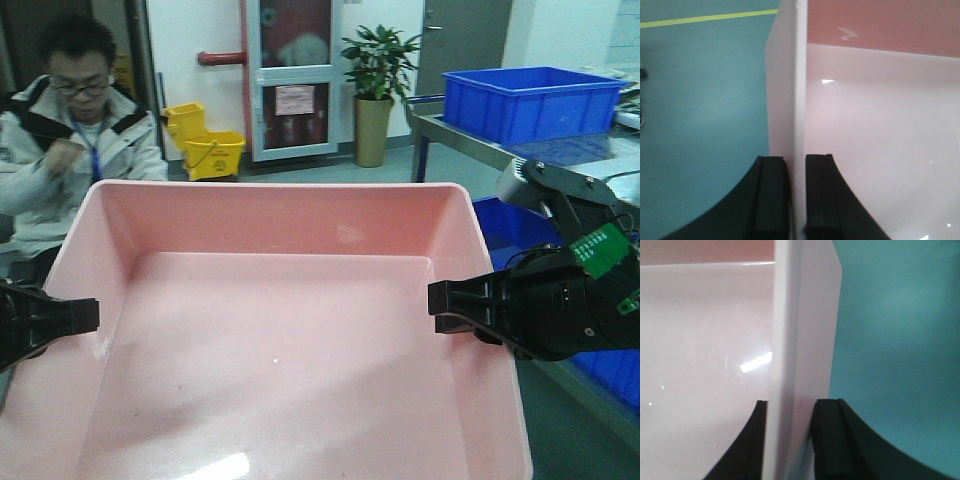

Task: Grab pink bin and stack on right shelf
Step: 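Hold the pink bin with both grippers while driving to the shelf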

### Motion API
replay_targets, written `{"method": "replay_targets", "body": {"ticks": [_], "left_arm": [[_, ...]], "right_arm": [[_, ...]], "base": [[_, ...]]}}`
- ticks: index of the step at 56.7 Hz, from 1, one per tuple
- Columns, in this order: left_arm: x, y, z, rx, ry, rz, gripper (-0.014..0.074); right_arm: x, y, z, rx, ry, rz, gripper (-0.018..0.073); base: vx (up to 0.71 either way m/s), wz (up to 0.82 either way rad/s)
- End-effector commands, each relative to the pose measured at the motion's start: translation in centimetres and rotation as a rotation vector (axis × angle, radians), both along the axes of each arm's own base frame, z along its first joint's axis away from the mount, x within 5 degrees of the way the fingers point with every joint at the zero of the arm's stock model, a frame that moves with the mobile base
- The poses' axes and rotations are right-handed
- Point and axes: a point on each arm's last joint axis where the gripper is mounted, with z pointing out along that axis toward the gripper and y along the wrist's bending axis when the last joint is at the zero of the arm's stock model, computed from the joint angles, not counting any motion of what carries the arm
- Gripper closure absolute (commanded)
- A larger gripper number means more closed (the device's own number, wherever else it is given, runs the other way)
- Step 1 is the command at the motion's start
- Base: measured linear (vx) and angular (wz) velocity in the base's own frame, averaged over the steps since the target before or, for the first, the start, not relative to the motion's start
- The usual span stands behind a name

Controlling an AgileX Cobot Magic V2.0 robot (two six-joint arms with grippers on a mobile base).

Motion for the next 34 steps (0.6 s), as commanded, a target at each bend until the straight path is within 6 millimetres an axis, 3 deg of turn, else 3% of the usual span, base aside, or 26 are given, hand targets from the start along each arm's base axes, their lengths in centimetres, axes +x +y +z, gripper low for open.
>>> {"method": "replay_targets", "body": {"ticks": [1,34], "left_arm": [[0.01,0.95,2.40,0.008,-0.164,0.048,0.0599],[0.01,0.95,2.40,0.008,-0.164,0.048,0.0599]], "right_arm": [[-0.02,-1.63,2.35,-0.050,-0.154,-0.055,0.0568],[-0.03,-1.63,2.33,-0.050,-0.152,-0.055,0.0568]], "base": [[0.35,-0.35],[0.42,-0.15]]}}
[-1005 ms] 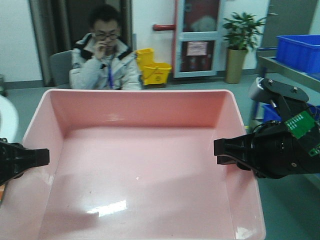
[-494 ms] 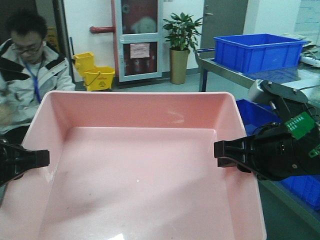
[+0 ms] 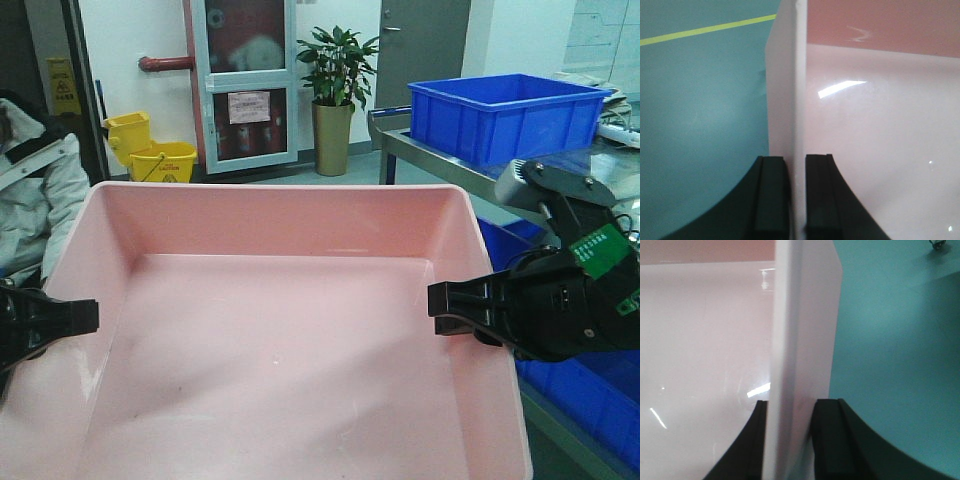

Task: Grab pink bin and stack on right shelf
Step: 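Hold the pink bin with both grippers while driving to the shelf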

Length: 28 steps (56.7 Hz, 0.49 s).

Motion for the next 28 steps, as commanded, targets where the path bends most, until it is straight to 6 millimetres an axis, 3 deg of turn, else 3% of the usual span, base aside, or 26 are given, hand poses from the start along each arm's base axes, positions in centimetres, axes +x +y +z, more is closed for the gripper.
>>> {"method": "replay_targets", "body": {"ticks": [1,28], "left_arm": [[0.03,0.95,2.43,0.007,-0.169,0.049,0.0599],[0.03,0.95,2.43,0.007,-0.169,0.049,0.0599]], "right_arm": [[0.00,-1.63,2.36,-0.050,-0.157,-0.055,0.0568],[0.00,-1.63,2.36,-0.050,-0.157,-0.055,0.0568]], "base": [[0.48,-0.05],[0.48,-0.17]]}}
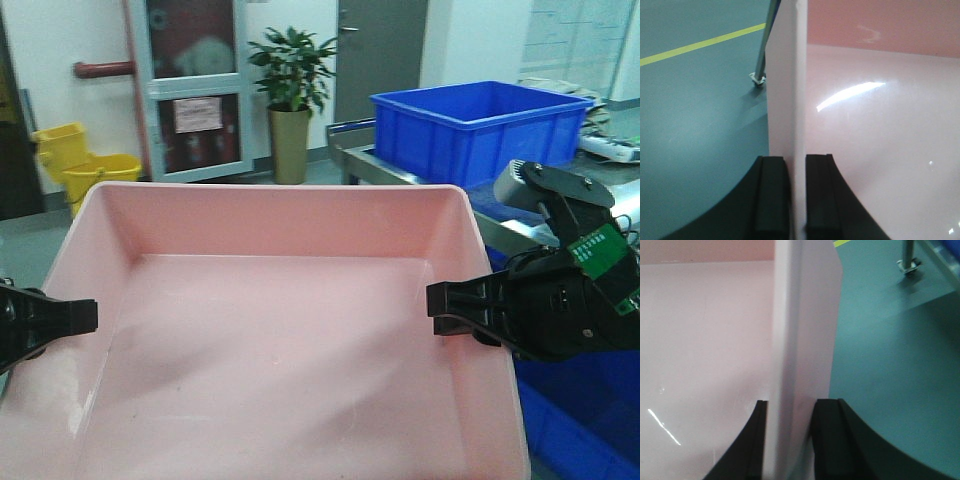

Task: Grab pink bin and stack on right shelf
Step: 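Hold the pink bin with both grippers while driving to the shelf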

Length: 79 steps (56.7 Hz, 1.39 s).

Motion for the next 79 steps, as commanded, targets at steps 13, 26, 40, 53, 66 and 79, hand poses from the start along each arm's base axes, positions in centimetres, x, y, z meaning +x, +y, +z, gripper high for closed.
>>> {"method": "replay_targets", "body": {"ticks": [13,26,40,53,66,79], "left_arm": [[0.03,0.95,2.43,0.006,-0.169,0.049,0.0599],[0.03,0.95,2.43,0.006,-0.168,0.049,0.0599],[0.03,0.95,2.43,0.007,-0.169,0.049,0.0599],[0.03,0.95,2.43,0.007,-0.169,0.049,0.0599],[0.03,0.95,2.43,0.007,-0.169,0.049,0.0599],[0.03,0.95,2.43,0.007,-0.169,0.049,0.0599]], "right_arm": [[0.02,-1.64,2.38,-0.052,-0.160,-0.056,0.0568],[0.02,-1.64,2.38,-0.052,-0.160,-0.056,0.0568],[0.02,-1.64,2.38,-0.052,-0.159,-0.056,0.0568],[0.01,-1.64,2.37,-0.052,-0.158,-0.056,0.0568],[0.01,-1.64,2.37,-0.052,-0.158,-0.056,0.0568],[0.01,-1.64,2.37,-0.052,-0.158,-0.056,0.0568]], "base": [[0.46,-0.53],[0.46,-0.85],[0.43,-0.99],[0.38,-0.83],[0.31,-0.58],[0.23,-0.35]]}}
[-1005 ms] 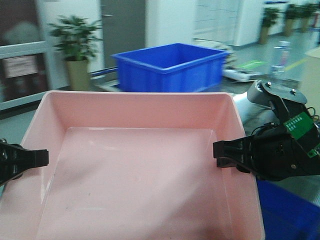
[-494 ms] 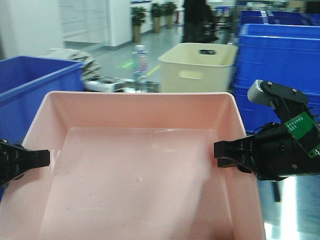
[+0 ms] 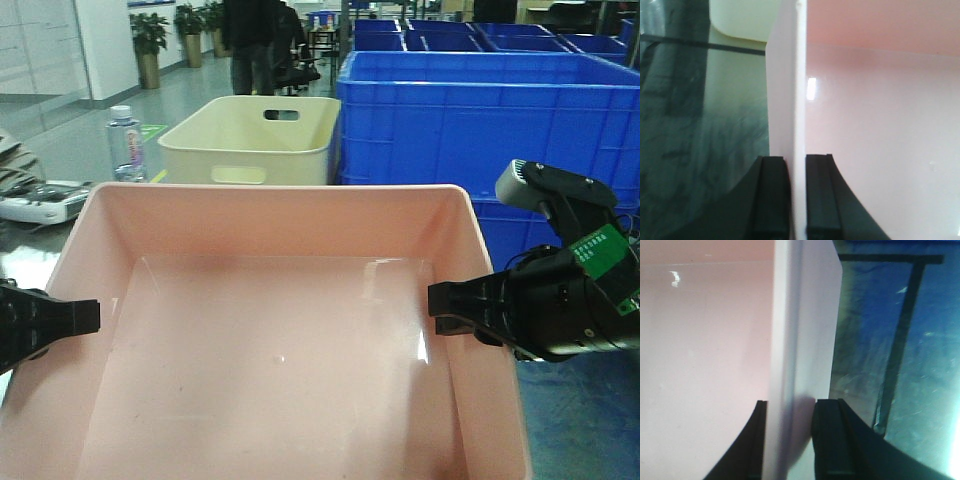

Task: Grab pink bin and stack on right shelf
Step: 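Hold the pink bin with both grippers while driving to the shelf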

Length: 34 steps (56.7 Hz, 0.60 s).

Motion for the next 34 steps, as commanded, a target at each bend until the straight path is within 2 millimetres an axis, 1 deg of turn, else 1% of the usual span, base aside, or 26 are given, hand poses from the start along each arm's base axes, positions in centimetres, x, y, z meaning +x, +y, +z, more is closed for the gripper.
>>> {"method": "replay_targets", "body": {"ticks": [1,18,34], "left_arm": [[-0.08,0.98,2.51,0.008,-0.171,0.048,0.0599],[-0.08,0.98,2.51,0.008,-0.171,0.048,0.0599],[-0.08,0.98,2.51,0.008,-0.171,0.048,0.0599]], "right_arm": [[0.00,-1.63,2.37,-0.049,-0.158,-0.055,0.0568],[0.00,-1.63,2.37,-0.049,-0.158,-0.055,0.0568],[0.00,-1.63,2.37,-0.049,-0.158,-0.055,0.0568]], "base": [[0.19,-0.26],[0.16,-0.20],[0.09,-0.13]]}}
